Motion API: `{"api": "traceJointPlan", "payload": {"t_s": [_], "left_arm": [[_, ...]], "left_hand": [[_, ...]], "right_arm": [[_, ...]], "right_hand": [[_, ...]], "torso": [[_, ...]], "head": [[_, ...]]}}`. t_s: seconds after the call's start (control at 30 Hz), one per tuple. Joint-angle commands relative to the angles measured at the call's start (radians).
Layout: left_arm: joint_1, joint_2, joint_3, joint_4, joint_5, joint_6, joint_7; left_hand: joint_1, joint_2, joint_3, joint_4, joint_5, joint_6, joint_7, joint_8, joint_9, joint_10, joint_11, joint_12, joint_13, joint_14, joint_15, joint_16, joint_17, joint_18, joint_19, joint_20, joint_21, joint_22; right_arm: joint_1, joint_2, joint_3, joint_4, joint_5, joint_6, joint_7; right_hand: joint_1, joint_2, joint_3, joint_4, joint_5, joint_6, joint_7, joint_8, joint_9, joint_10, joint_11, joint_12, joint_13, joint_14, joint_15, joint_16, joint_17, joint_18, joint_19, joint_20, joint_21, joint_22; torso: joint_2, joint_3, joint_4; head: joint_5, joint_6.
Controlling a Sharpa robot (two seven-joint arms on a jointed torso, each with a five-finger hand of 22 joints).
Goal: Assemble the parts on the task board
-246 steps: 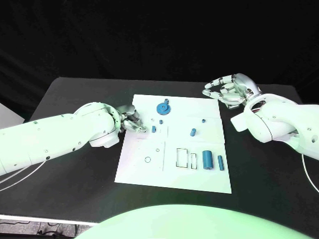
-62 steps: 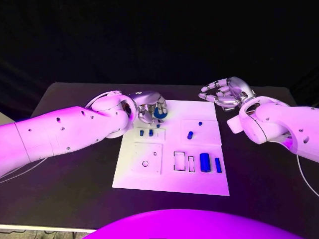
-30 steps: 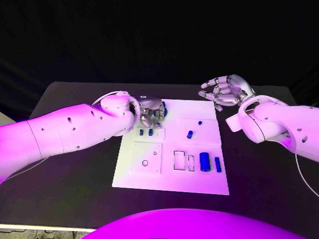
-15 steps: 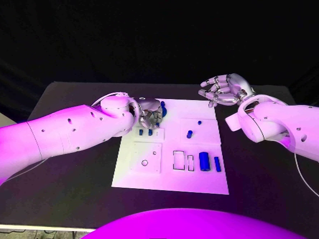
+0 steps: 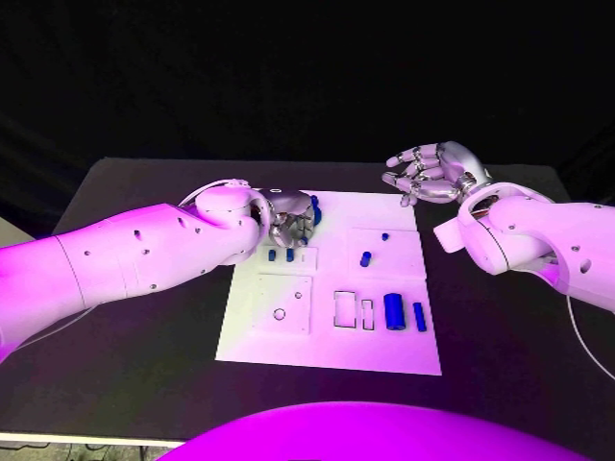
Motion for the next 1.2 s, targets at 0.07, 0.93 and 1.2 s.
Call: {"api": "traceJointPlan", "payload": {"t_s": [0.07, 0.93, 1.2], "left_arm": [[-0.003, 0.004, -0.001, 0.0, 0.004, -0.016, 0.022], [-0.004, -0.095, 0.036, 0.066, 0.148, -0.1, 0.068], [-0.004, -0.139, 0.041, 0.069, 0.16, -0.078, 0.058]], "left_hand": [[0.014, 0.01, 0.023, -0.017, -0.023, 0.022, -0.002, -0.003, 0.006, 0.031, -0.005, -0.016, 0.0, 0.027, -0.006, 0.017, 0.034, -0.019, 0.023, -0.003, 0.027, 0.025], [-0.062, -0.014, 0.076, -0.059, -0.041, 0.06, -0.005, -0.031, 0.021, 0.103, -0.009, -0.115, 0.001, 0.064, -0.01, 0.039, 0.063, -0.027, 0.044, -0.008, 0.07, 0.069], [-0.065, -0.015, 0.076, -0.058, -0.041, 0.061, -0.006, -0.032, 0.021, 0.104, -0.009, -0.117, 0.001, 0.064, -0.01, 0.039, 0.062, -0.027, 0.044, -0.008, 0.07, 0.069]], "right_arm": [[-0.001, 0.001, 0.0, 0.0, 0.0, 0.007, 0.014], [-0.002, 0.0, 0.0, -0.003, 0.0, -0.006, 0.017], [-0.004, 0.0, 0.0, -0.004, 0.0, -0.005, 0.016]], "right_hand": [[-0.002, -0.012, 0.004, -0.001, 0.003, -0.001, 0.003, 0.005, 0.001, -0.005, 0.003, -0.005, -0.001, -0.004, 0.005, -0.006, -0.001, 0.004, 0.007, 0.001, -0.005, -0.001], [-0.006, -0.016, 0.011, -0.001, 0.003, -0.015, 0.012, 0.025, 0.004, -0.041, 0.015, -0.059, -0.08, -0.025, 0.019, -0.117, 0.01, 0.003, 0.003, 0.014, -0.084, -0.077], [-0.007, -0.017, 0.014, -0.001, 0.003, -0.018, 0.015, 0.031, 0.004, -0.042, 0.018, -0.087, -0.117, -0.03, 0.022, -0.149, 0.017, 0.004, 0.002, 0.018, -0.105, -0.099]], "torso": [[0.0, -0.0004, 0.0003], [-0.002, 0.0006, 0.0019], [0.0, -0.0008, 0.0019]], "head": [[-0.001, 0.001], [-0.003, 0.009], [0.0, 0.008]]}}
